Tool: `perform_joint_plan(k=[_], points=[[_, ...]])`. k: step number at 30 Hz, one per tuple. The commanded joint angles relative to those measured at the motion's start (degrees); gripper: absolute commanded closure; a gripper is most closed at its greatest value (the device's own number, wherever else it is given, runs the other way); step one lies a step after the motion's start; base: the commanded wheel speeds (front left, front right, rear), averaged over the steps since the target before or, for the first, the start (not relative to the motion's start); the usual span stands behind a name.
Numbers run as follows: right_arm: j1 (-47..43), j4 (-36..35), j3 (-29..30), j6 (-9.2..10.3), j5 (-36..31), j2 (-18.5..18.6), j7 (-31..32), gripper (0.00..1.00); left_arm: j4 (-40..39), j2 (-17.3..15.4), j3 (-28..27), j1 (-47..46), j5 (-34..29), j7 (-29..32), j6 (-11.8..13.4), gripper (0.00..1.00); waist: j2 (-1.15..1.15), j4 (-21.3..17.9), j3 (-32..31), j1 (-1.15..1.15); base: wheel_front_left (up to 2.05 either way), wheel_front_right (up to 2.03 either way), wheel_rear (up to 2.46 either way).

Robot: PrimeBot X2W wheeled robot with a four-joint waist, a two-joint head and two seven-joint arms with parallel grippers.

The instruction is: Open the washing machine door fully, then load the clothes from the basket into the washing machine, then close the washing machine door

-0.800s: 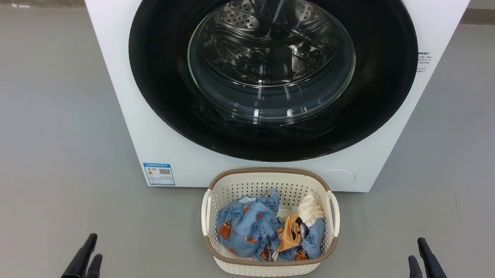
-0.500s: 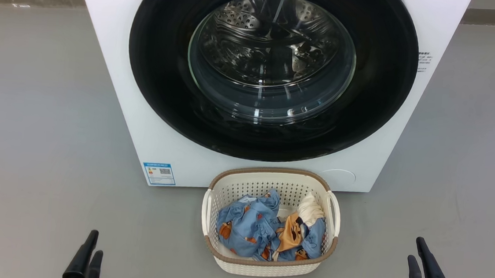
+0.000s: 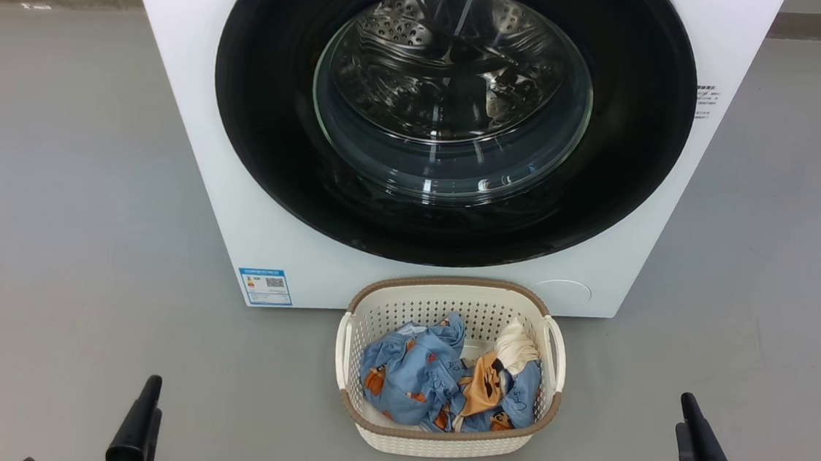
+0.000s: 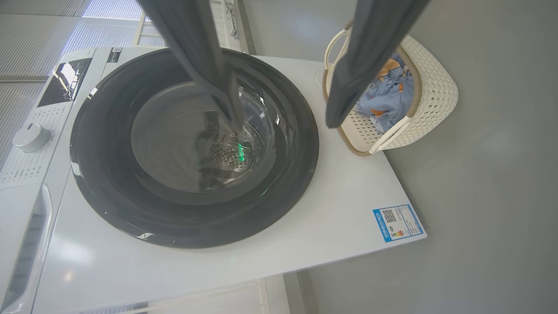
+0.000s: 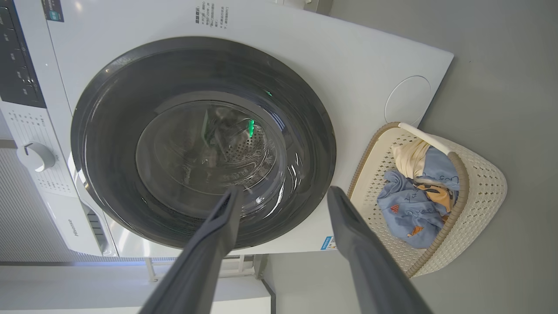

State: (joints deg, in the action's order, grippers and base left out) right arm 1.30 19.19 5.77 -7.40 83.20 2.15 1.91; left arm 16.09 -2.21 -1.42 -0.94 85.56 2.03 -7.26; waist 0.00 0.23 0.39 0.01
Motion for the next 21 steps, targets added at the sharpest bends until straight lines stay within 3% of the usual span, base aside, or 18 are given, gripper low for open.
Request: perform_joint_plan(k=[1,21], points=[[2.6,-1.2,-1.0,-0.02,-2.0,0.9,-0.6,0.00,-2.0,-1.0,-0.3,-1.5,-1.9,-0.7,-0.1,0.00,0.00,0.0,0.0,-0.01,0.00,0.00,0.00],[3.5,-0.5,-2.9,-0.03,-15.1,1.5,-3.8,0.00,-3.7,-1.6,1.2,-1.7,-13.0,-3.9,-0.1,0.00,0.00,0.2,0.3,-0.01,0.00,0.00,0.00]])
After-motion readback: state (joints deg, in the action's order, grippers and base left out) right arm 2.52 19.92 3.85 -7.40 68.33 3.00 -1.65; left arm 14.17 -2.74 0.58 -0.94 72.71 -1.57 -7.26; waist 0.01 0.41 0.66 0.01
